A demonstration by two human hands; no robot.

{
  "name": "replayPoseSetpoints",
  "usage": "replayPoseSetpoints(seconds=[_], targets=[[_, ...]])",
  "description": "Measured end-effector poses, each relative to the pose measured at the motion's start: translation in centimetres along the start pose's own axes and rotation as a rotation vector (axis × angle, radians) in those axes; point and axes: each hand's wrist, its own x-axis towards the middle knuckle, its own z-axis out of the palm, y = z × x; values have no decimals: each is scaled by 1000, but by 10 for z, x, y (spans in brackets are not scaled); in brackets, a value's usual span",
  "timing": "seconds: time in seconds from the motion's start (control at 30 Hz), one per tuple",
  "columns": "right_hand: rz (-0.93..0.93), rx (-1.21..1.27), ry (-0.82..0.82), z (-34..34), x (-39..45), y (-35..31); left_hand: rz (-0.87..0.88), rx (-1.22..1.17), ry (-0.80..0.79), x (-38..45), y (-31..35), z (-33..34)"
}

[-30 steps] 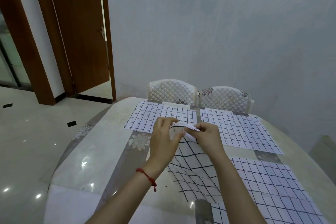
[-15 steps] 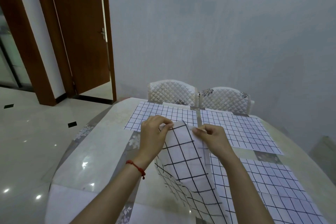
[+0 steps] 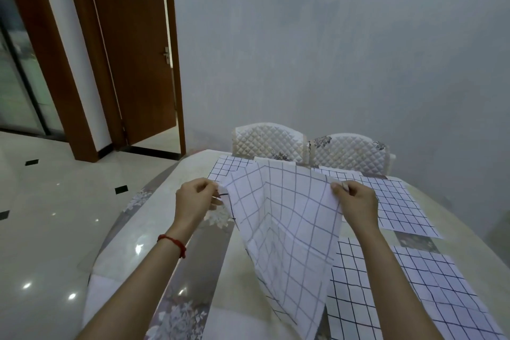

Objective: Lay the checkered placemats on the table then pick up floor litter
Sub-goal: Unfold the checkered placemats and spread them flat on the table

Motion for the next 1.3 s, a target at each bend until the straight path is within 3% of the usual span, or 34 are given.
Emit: replayPoseSetpoints(seconds=[0.3, 0.43, 0.63, 0.83, 1.0, 1.3], targets=[[9, -112, -7, 7, 12, 12, -64, 280, 80, 27, -28, -23], [54, -231, -33, 25, 29, 17, -99, 334, 97, 53, -39, -31], [97, -321, 15, 59, 65, 8, -12, 313, 91, 109, -33, -28], [60, -176, 240, 67, 93, -16, 88, 162, 139, 174, -5, -34], [-17, 17, 379, 60, 67, -1, 213, 142, 147, 176, -13, -52], [61, 99, 370, 65, -31, 76, 311, 148, 89, 96, -90, -78]])
